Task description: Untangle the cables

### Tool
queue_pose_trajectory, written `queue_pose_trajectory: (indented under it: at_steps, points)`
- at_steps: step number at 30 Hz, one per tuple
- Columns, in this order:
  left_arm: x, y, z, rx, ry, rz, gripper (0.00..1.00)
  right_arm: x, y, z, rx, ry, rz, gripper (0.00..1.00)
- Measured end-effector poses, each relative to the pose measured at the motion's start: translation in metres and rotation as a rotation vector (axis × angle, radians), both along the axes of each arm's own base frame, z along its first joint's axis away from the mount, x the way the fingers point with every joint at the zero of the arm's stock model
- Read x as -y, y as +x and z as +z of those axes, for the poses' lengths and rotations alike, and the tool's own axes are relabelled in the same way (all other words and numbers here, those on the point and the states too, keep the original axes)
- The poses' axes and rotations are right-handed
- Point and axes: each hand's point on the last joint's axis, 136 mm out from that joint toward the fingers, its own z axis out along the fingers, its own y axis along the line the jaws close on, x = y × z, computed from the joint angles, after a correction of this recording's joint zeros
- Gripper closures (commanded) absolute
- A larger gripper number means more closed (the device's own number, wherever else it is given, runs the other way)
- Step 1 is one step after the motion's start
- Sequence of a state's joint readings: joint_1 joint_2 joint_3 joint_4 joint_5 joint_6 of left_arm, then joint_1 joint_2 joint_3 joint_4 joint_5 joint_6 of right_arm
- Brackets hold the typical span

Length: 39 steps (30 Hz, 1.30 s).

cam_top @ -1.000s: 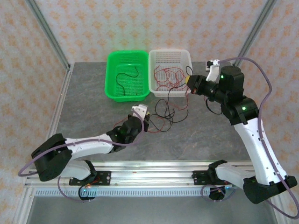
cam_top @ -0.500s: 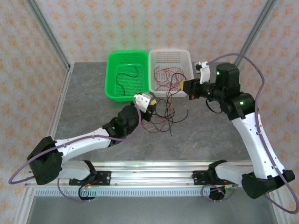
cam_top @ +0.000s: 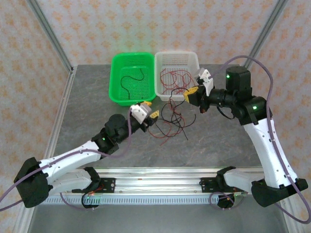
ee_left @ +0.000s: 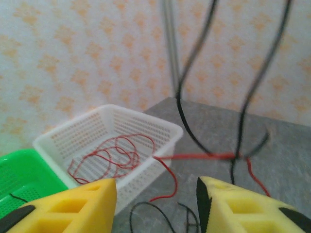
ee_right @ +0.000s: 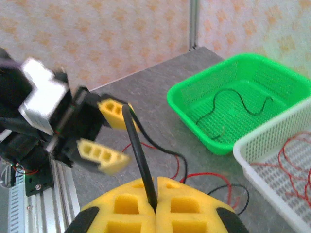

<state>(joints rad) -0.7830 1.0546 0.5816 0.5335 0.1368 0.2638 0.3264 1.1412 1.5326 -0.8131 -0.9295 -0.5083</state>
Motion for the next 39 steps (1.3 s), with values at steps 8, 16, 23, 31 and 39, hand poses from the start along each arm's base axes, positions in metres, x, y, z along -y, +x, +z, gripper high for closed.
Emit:
queue_pose_trajectory:
  at_steps: [8,16,23,31,39]
  points:
    - [0.010,-0.018,-0.015,0.134,0.125,-0.174,0.39,-0.008,-0.022,0.027,0.106,0.018,0.143,1.00]
    - [0.026,-0.018,-0.006,0.219,0.201,-0.247,0.20,-0.016,-0.029,0.025,0.089,0.042,0.224,1.00]
    - [0.035,-0.019,-0.024,0.189,0.250,-0.305,0.70,-0.017,-0.031,0.027,0.079,0.053,0.227,1.00]
    - [0.027,-0.029,-0.030,0.161,0.209,-0.303,1.00,-0.012,-0.009,0.044,0.104,0.085,0.088,1.00]
    - [-0.009,-0.030,-0.041,0.055,0.041,-0.136,1.00,0.009,0.045,0.085,0.150,0.190,-0.240,1.00]
